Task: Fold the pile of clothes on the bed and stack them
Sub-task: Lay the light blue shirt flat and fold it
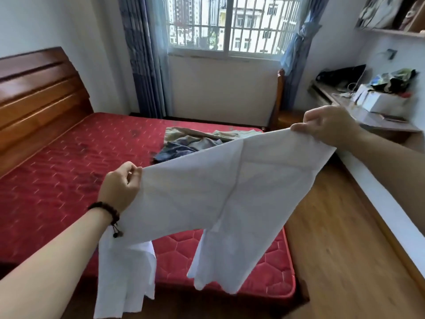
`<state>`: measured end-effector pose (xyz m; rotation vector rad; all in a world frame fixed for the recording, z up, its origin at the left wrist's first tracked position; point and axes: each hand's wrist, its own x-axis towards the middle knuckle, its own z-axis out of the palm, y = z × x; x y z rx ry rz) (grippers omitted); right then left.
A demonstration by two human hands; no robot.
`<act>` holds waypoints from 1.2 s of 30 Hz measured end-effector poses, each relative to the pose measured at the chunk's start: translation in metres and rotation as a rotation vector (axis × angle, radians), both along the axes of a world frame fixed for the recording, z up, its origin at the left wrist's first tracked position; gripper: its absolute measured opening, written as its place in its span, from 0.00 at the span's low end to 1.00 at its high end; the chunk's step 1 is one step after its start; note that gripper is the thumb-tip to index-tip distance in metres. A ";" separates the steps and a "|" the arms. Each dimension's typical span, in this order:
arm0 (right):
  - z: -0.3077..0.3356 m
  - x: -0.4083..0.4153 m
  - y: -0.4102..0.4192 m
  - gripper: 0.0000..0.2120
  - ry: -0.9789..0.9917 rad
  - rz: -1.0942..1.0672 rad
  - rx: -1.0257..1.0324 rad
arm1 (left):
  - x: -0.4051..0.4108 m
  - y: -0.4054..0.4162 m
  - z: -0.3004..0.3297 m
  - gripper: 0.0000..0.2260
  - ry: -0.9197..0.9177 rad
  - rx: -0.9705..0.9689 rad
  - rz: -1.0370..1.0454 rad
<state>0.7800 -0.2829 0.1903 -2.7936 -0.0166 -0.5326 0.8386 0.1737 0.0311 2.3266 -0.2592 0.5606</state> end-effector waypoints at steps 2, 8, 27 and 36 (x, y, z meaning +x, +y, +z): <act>-0.021 0.010 -0.004 0.24 0.056 -0.016 -0.012 | 0.000 0.000 -0.021 0.11 0.049 0.063 -0.002; -0.164 0.065 -0.014 0.19 0.225 -0.143 -0.314 | 0.027 -0.010 -0.132 0.10 0.285 0.275 0.021; -0.443 0.349 -0.042 0.21 0.308 -0.108 -0.544 | 0.293 -0.069 -0.354 0.11 0.559 0.420 0.110; -0.561 0.454 -0.077 0.31 0.675 -0.102 -0.518 | 0.374 -0.124 -0.450 0.11 0.529 0.711 0.093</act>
